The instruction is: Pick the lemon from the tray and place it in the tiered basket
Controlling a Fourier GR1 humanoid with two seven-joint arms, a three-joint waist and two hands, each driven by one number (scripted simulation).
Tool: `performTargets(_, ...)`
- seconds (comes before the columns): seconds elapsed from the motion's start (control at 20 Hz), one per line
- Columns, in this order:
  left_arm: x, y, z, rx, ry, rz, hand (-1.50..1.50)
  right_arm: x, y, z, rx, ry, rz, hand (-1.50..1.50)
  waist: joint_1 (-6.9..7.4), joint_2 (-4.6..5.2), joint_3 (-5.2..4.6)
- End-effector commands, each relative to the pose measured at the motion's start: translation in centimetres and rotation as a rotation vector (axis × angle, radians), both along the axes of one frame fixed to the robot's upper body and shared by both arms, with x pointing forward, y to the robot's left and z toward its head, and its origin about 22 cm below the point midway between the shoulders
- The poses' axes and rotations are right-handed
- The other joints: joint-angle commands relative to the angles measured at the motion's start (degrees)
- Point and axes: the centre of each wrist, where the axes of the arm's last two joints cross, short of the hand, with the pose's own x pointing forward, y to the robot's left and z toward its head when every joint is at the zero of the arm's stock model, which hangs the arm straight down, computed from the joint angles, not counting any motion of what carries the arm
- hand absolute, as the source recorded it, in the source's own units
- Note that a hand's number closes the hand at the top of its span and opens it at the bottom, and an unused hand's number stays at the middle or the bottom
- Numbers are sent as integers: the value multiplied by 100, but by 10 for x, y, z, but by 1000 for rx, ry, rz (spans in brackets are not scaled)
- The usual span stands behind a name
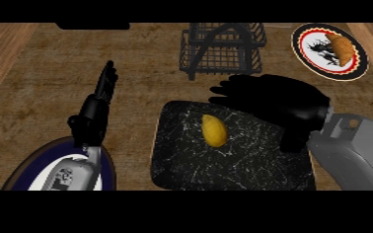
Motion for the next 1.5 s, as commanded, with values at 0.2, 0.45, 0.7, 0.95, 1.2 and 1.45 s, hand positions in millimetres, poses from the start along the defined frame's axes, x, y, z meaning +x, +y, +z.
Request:
performTargets(0.2,-13,-2,-13,-1,5,4,0,7,-7,-21,-43,69,7,-150,-8,-3,0)
performTargets(0.45,-2,-11,-1,5,-2,-2,0,32,-18,-37,14,65,21,-150,1,5,1)
performTargets(0.7,0,1,3,20,9,10,0,11,5,-35,6,92,48,-150,-23,-6,0)
performTargets(0.95,4,-1,4,-12,28,-1,0,36,15,-39,-25,129,45,-150,1,0,-1)
performTargets(1.2,6,-2,-5,1,8,1,0,16,33,-69,-35,128,40,-150,-19,0,0)
performTargets(1.45,-15,-3,16,-9,22,2,0,14,41,-74,-47,139,18,-150,1,-7,1)
